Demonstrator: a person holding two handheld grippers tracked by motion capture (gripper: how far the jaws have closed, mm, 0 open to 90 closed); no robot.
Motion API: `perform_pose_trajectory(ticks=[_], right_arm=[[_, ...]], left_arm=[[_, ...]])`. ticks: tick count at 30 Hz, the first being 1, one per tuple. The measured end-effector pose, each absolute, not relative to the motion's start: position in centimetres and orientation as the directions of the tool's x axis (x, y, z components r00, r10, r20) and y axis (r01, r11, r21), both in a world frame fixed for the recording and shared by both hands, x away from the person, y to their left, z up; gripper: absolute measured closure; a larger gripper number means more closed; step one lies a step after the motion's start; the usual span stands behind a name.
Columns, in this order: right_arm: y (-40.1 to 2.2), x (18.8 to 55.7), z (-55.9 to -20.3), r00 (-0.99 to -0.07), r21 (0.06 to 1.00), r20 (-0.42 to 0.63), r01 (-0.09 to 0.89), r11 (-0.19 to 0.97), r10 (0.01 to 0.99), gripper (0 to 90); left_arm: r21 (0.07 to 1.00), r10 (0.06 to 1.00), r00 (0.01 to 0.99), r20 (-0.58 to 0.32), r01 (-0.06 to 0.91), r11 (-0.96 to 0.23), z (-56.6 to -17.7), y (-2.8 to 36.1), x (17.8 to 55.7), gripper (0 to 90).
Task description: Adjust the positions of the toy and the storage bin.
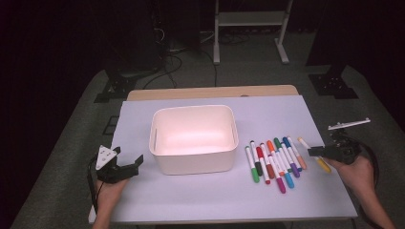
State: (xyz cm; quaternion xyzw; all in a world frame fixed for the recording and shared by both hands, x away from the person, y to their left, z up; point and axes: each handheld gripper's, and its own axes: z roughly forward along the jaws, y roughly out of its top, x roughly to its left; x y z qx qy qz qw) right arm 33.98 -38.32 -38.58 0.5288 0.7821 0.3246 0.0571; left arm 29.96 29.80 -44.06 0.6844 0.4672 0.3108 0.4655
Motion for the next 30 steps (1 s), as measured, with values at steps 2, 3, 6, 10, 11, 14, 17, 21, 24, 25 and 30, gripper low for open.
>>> perform_pose_trajectory(ticks=[2, 3, 6, 10, 11, 14, 17, 21, 24, 25, 30], right_arm=[[-37.9, 33.9, -37.4, -0.459, 0.578, 0.279, 0.782, 0.233, 0.843, 75.4], [-37.7, 33.9, -36.9, -0.473, 0.586, 0.287, 0.775, 0.238, 0.833, 75.5], [-36.7, 33.8, -35.1, -0.524, 0.609, 0.302, 0.749, 0.262, 0.797, 75.5], [-34.9, 34.1, -33.2, -0.585, 0.620, 0.317, 0.724, 0.303, 0.747, 75.5], [-34.2, 34.1, -32.8, -0.597, 0.617, 0.322, 0.721, 0.316, 0.735, 75.4], [-33.0, 34.3, -32.0, -0.633, 0.619, 0.324, 0.704, 0.349, 0.703, 75.5], [-30.6, 35.0, -30.4, -0.689, 0.628, 0.354, 0.676, 0.385, 0.633, 75.5], [-27.9, 35.7, -28.8, -0.743, 0.628, 0.358, 0.639, 0.443, 0.566, 75.4], [-25.9, 36.3, -27.8, -0.778, 0.631, 0.353, 0.608, 0.482, 0.520, 75.4], [-25.3, 36.5, -27.5, -0.788, 0.634, 0.358, 0.599, 0.489, 0.501, 75.4], [-22.0, 37.3, -26.5, -0.835, 0.637, 0.355, 0.546, 0.545, 0.421, 75.4]], left_arm=[[0.928, 0.929, 0.369, -0.011, 0.351, -0.129, -44.1, 29.8, 30.0, 2.6], [0.928, 0.929, 0.370, -0.009, 0.350, -0.130, -44.1, 29.8, 30.0, 2.6], [0.928, 0.929, 0.371, -0.010, 0.350, -0.130, -44.1, 29.8, 30.0, 2.6], [0.928, 0.929, 0.370, -0.009, 0.349, -0.130, -44.1, 29.8, 29.9, 2.6], [0.928, 0.929, 0.370, -0.009, 0.348, -0.130, -44.0, 29.8, 29.9, 2.6], [0.929, 0.929, 0.369, -0.009, 0.346, -0.128, -44.0, 29.8, 29.9, 2.6], [0.929, 0.928, 0.373, -0.002, 0.344, -0.136, -44.0, 29.8, 29.9, 2.6], [0.929, 0.927, 0.376, -0.006, 0.345, -0.134, -44.0, 29.8, 29.9, 2.6], [0.928, 0.925, 0.379, -0.004, 0.346, -0.138, -44.0, 29.8, 29.9, 2.6], [0.929, 0.925, 0.379, -0.006, 0.346, -0.136, -44.0, 29.8, 29.9, 2.6], [0.930, 0.926, 0.379, -0.004, 0.342, -0.136, -43.9, 29.7, 29.9, 2.6]])
